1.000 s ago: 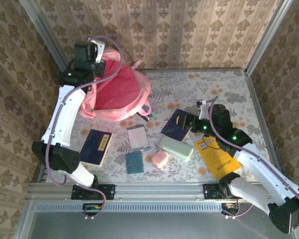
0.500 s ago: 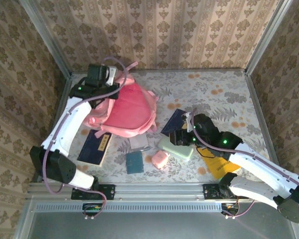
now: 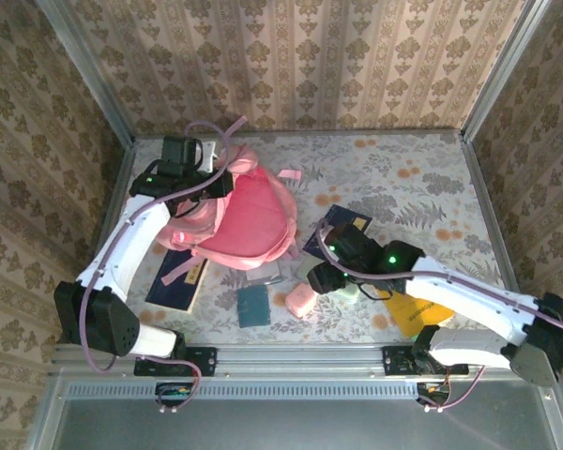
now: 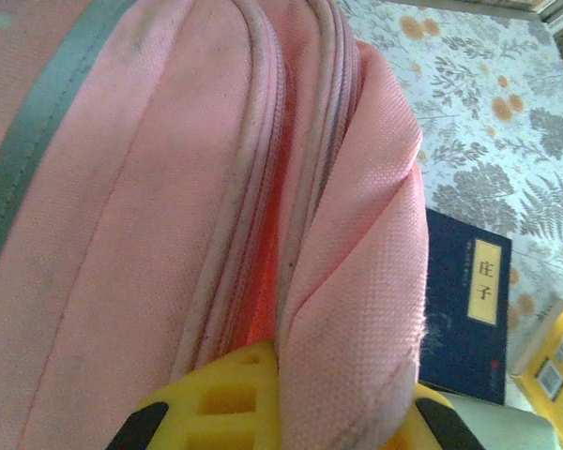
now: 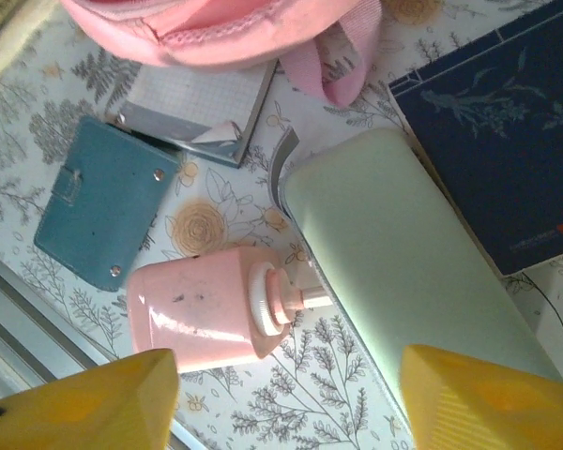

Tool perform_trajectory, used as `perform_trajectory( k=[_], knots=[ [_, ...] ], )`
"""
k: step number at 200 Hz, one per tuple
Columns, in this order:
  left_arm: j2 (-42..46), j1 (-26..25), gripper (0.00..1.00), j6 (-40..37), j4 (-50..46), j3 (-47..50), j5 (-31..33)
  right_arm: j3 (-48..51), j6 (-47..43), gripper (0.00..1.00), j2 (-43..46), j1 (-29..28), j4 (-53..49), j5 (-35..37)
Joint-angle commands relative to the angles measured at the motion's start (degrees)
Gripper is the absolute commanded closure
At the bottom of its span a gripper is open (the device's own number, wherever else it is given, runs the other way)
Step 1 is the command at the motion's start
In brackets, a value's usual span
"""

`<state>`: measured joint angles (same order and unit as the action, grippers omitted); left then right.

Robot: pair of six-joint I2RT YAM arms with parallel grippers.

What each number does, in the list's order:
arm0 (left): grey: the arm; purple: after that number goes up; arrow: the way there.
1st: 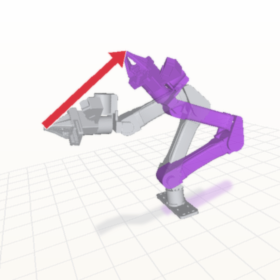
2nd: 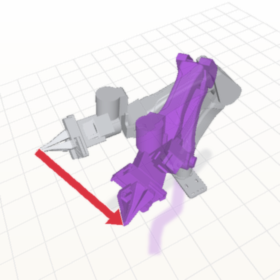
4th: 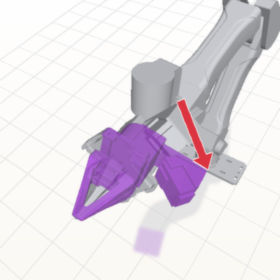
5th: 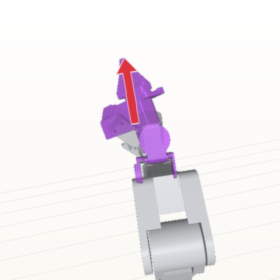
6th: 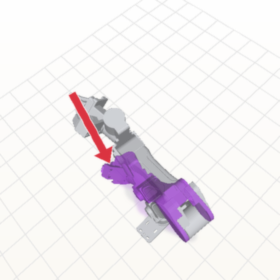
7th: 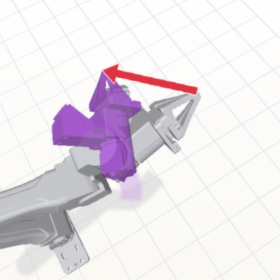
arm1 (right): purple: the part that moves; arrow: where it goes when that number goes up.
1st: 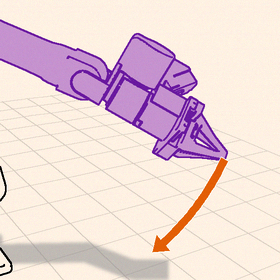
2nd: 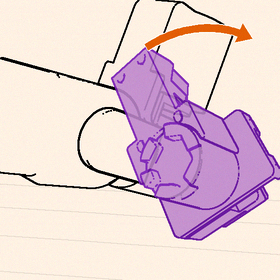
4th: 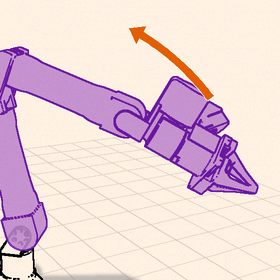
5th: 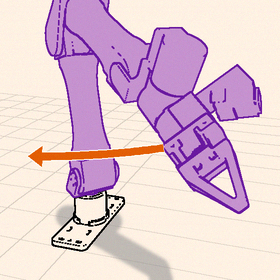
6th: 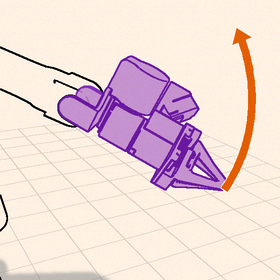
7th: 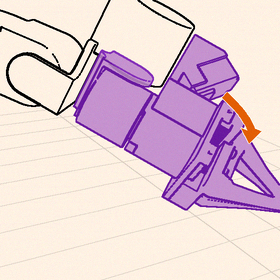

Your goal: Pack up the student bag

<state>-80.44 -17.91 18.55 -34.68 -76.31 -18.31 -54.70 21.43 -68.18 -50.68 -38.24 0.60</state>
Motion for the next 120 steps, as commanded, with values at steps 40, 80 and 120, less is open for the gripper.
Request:
perform_trajectory(
  k=[40,80,120],
  knots=[
    [-2.47,1.38,1.0,4.22,2.72,-0.5,-4.25,-7.17,-5.73,0.1,-11.06,-3.44,-6.46,-5.44],
    [-4.06,1.82,0.99,4.07,4.0,1.33,-5.73,-10.36,-2.46,0.0,-16.52,-4.66,-9.19,-3.12],
    [-5.51,2.26,1.0,4.86,5.4,2.34,-7.4,-13.64,-2.45,0.0,-21.8,-8.39,-11.51,-0.79]
  ],
)
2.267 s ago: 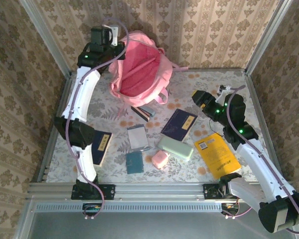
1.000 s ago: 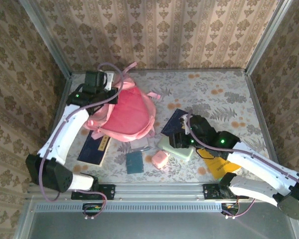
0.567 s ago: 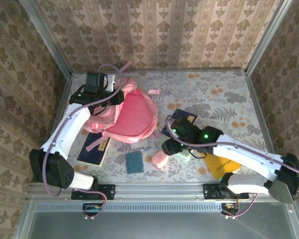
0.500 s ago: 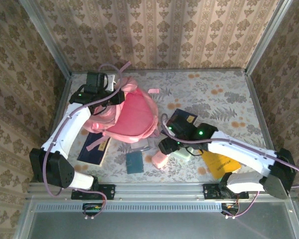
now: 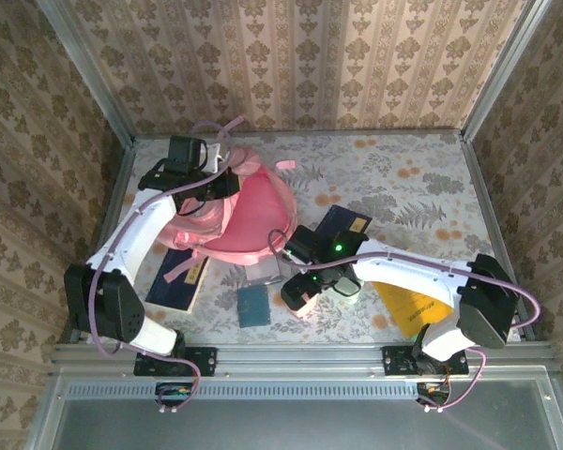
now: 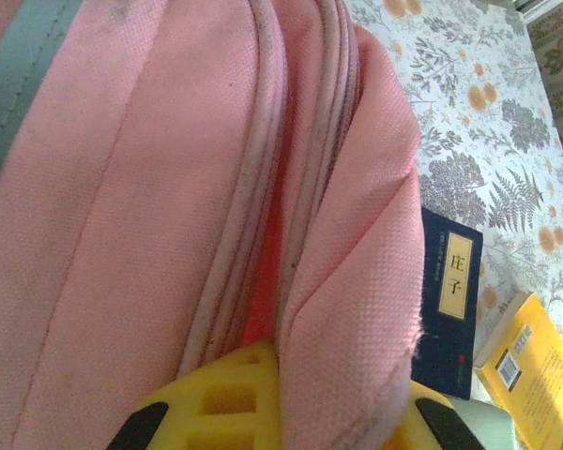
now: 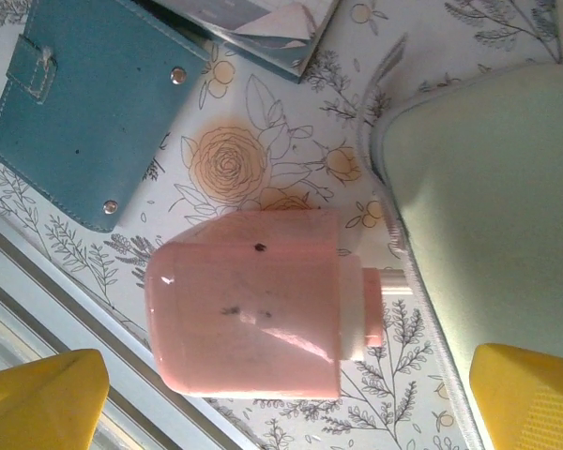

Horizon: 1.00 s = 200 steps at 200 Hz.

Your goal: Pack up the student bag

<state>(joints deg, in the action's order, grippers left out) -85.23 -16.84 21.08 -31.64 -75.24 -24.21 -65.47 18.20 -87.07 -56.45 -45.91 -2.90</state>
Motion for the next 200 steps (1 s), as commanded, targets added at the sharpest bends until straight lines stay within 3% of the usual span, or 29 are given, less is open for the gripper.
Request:
perform_trajectory(
  k=[1,78,123,200],
  knots=[
    [-0.73,1.23,1.0,2.4,2.41,1.34,-1.52,-2.89,0.79,0.0,-3.01,-2.66,-3.93,2.76],
    [0.94,1.37,1.0,5.68,5.33,4.18,-3.89,-2.75,2.32,0.0,-10.18,-5.1,-2.06,7.35],
    [1.21,1.28,1.0,6.62,6.39,4.87,-4.18,-1.46,4.28,0.01,-8.98,-5.79,0.19,12.24],
    [0.53,1.28,1.0,8.06,6.99,4.25,-6.39,2.6,6.0,0.04,-9.44,-6.6,3.54,10.05]
  ],
)
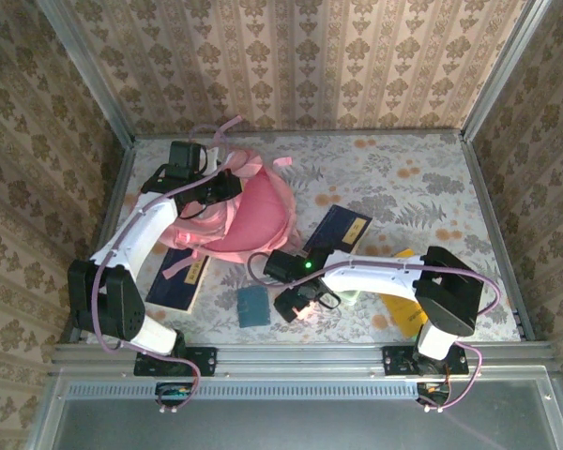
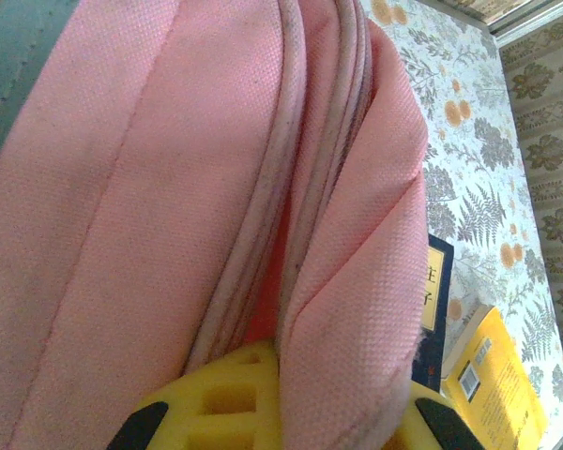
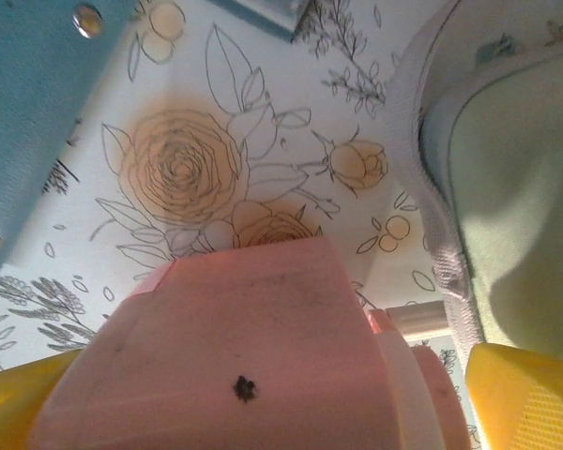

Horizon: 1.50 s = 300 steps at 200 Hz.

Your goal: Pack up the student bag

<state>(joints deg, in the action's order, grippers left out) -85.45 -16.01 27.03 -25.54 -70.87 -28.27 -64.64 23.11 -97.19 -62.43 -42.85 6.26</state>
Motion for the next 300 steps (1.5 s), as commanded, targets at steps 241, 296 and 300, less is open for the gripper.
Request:
perform_trajectory(
  k=[241,296,300],
  knots=[
    [11.28,4.1,1.0,-6.19,-6.37,-13.84,-14.26,-15.45,-8.05,0.41,-0.55,16.47,45.31,-14.59],
    [12.77,4.08,1.0,-2.33,-1.39,-13.2,-18.16,-25.91,-11.98,0.39,-20.07,15.51,56.91,-15.87],
    [12.81,4.14,1.0,-2.17,-1.37,-13.39,-17.99,-26.89,-12.31,0.35,-21.21,15.31,56.72,-15.43]
  ],
)
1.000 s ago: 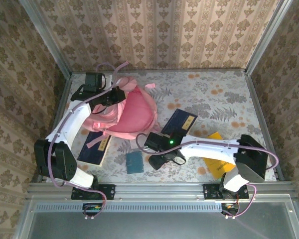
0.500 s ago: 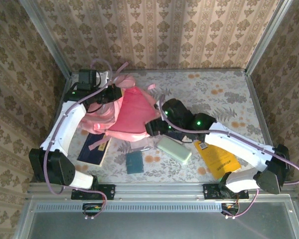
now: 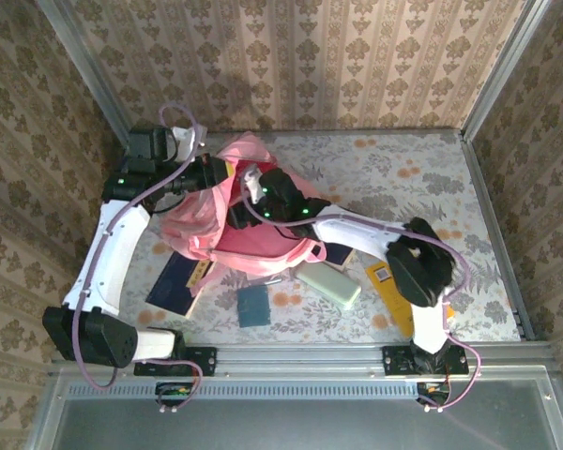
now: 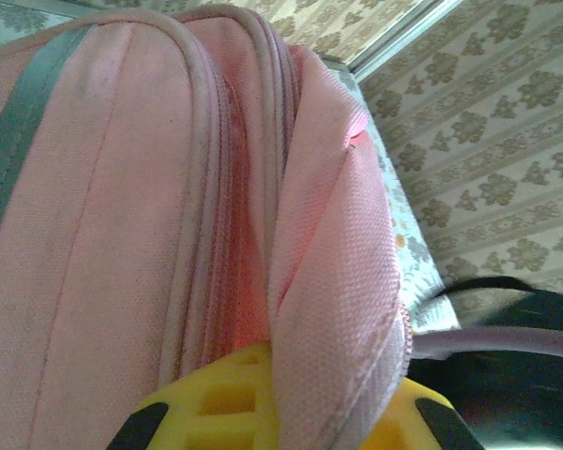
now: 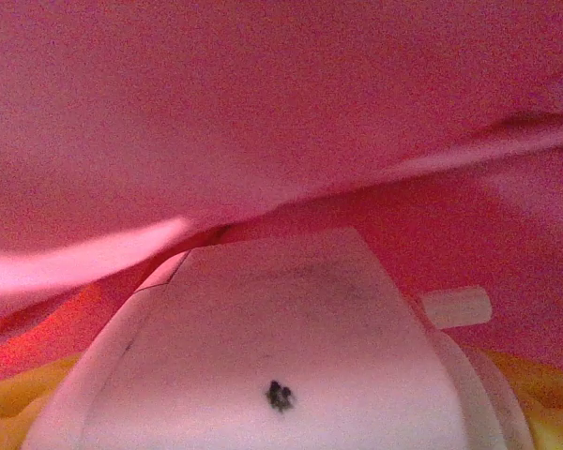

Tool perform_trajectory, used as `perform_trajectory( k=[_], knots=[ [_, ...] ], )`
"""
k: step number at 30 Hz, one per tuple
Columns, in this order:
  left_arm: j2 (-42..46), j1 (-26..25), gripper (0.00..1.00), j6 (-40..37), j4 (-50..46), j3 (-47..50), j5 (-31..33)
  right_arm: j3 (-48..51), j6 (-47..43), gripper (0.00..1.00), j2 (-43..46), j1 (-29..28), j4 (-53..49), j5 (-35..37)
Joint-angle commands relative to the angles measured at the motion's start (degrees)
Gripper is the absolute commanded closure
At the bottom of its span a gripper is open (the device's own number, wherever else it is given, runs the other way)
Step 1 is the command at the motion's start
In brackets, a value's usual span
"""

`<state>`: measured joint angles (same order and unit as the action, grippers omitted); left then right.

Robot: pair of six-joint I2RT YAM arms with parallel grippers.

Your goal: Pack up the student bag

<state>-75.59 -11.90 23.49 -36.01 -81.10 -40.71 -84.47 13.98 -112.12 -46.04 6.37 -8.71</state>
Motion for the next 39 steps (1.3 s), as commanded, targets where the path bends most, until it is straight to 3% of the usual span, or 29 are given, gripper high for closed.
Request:
perform_trajectory(
  k=[1,4,5,13,19,26,29,34,39],
  knots=[
    [2.97,0.03,1.0,1.38,9.11,-3.17,-5.5,-7.4,-3.3,0.34,-6.5,-1.12,7.42,-0.31],
    [2.5,0.19,1.0,1.6,7.78,-4.31,-3.67,-13.17,-7.93,0.03,-10.55,-3.31,1.17,3.81],
    [2.26,0.44,1.0,1.72,7.4,-4.65,-3.43,-14.07,-9.79,0.0,-10.94,-3.95,-0.15,5.22],
    [1.82,3.12,1.0,2.69,7.27,-3.63,1.24,-12.8,-13.79,0.0,-5.42,-4.44,-5.31,7.83],
    [0.8,6.32,1.0,6.03,9.69,-1.4,1.32,-3.06,-15.69,0.0,8.45,-4.7,-4.46,9.38],
    [0.8,6.22,1.0,7.27,12.73,2.0,1.68,3.17,-14.84,0.01,22.85,-5.15,-15.41,18.6],
    [1.14,5.72,1.0,8.67,14.93,4.06,1.85,7.63,-11.0,0.01,29.55,-3.33,-17.59,12.51],
    [2.06,3.34,1.0,7.76,15.34,6.59,3.61,7.02,-0.06,0.0,35.1,-0.64,-33.5,11.83],
    [4.23,2.94,1.0,7.22,16.94,9.46,4.87,19.61,2.4,0.0,44.02,-0.43,-35.84,9.57]
  ],
)
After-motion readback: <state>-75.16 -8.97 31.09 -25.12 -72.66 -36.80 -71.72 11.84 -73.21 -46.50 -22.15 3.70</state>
